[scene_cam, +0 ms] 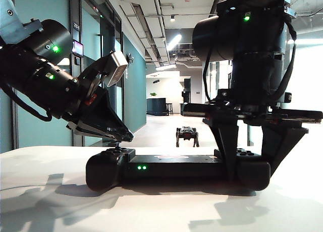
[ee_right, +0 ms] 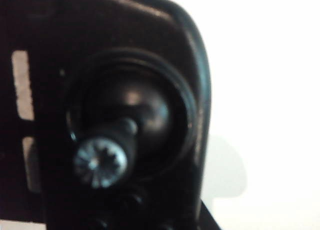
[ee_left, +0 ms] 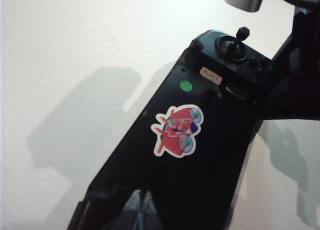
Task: Push the left joystick on the remote control sitting on the white table forward to make the robot dog walk in a straight line until it approaches the door.
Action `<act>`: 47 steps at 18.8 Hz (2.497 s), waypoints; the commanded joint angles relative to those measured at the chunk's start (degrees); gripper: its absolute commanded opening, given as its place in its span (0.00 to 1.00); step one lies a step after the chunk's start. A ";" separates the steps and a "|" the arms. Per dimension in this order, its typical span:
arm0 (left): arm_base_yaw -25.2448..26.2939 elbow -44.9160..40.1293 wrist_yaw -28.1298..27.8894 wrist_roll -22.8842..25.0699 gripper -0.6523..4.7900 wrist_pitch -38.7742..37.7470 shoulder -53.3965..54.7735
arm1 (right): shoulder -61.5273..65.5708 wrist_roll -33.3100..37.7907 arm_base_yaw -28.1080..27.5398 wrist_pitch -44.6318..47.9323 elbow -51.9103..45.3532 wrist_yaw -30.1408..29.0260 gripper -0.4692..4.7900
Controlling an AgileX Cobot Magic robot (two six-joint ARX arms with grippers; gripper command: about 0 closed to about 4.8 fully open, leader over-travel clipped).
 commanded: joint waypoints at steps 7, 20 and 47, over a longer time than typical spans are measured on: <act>0.02 0.09 0.04 0.02 0.11 0.63 -0.11 | -0.20 -0.11 0.00 -0.70 0.00 -0.81 0.46; 0.02 3.56 -0.33 -2.95 0.11 -7.61 -10.78 | -0.20 -0.11 -0.09 1.27 0.00 -0.57 0.47; -0.04 -7.06 -31.19 -21.59 0.11 -25.55 -73.44 | -37.00 -21.35 0.07 -3.08 3.04 11.23 0.08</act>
